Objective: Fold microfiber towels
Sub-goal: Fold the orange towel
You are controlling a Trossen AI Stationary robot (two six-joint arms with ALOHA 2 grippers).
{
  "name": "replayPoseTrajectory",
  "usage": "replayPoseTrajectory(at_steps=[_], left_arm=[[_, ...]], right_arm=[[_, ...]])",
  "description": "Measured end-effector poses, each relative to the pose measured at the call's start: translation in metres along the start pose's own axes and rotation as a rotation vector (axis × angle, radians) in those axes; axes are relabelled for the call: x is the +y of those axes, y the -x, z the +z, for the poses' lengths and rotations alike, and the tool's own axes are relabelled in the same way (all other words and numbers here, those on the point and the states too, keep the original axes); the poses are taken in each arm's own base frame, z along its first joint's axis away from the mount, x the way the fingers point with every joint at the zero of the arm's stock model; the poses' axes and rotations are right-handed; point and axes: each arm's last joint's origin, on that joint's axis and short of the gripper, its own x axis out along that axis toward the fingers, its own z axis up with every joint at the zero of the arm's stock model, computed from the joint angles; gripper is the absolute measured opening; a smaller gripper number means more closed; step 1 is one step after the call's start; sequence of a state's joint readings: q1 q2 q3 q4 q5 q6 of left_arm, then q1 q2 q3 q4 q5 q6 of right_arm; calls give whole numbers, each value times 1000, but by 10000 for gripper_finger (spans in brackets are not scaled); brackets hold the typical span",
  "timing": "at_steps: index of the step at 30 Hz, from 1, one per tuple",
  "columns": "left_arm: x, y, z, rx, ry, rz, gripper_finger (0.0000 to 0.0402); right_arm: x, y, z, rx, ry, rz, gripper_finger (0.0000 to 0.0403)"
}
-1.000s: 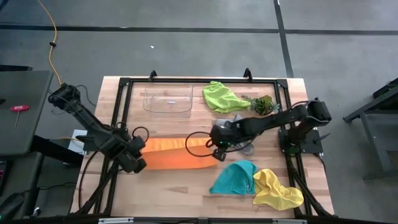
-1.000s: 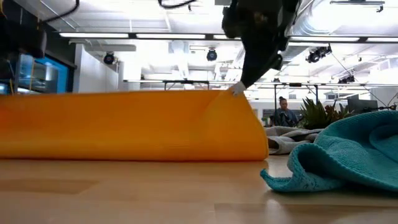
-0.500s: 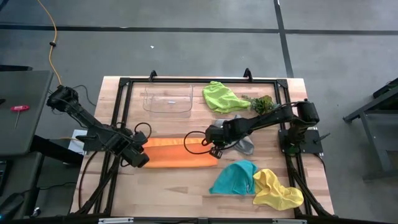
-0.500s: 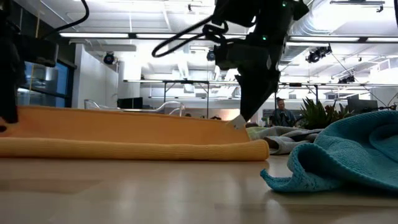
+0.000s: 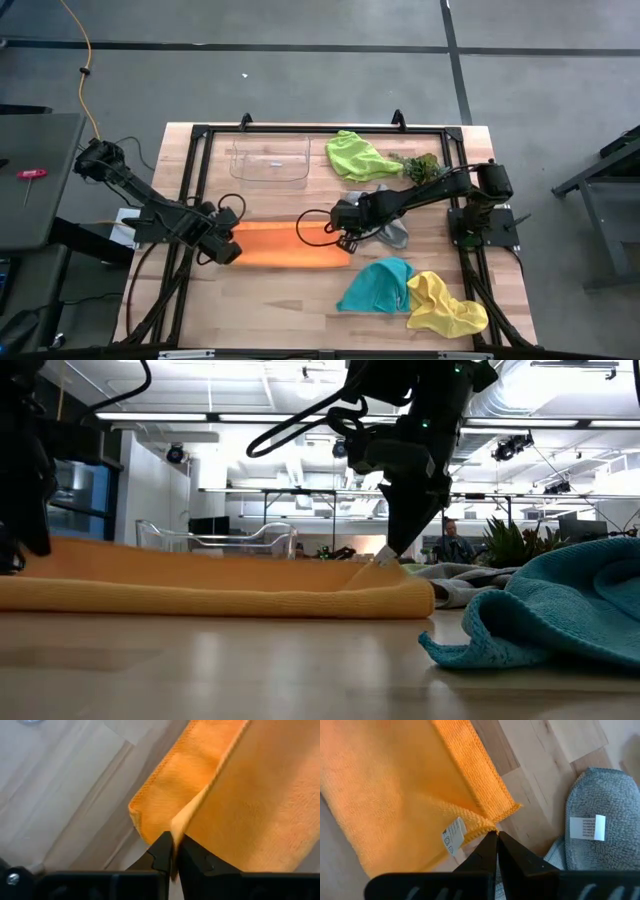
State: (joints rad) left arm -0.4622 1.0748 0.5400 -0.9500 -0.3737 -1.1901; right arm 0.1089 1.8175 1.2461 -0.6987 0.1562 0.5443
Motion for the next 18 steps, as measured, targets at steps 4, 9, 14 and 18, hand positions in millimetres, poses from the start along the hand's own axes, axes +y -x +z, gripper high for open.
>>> replayPoseTrajectory(at_steps=[4, 9, 14, 18], left_arm=[[4, 0, -1, 4, -6, 40, 54], [8, 0, -3, 18, -30, 84, 101], [8, 2, -2, 16, -32, 90, 135], [5, 13, 5, -69, -41, 54, 148]], right_arm=[[0, 0, 0, -1, -1, 1, 0], [0, 0, 1, -10, -2, -11, 0], [-4, -1, 3, -14, -14, -22, 0], [-8, -1, 5, -18, -25, -24, 0]])
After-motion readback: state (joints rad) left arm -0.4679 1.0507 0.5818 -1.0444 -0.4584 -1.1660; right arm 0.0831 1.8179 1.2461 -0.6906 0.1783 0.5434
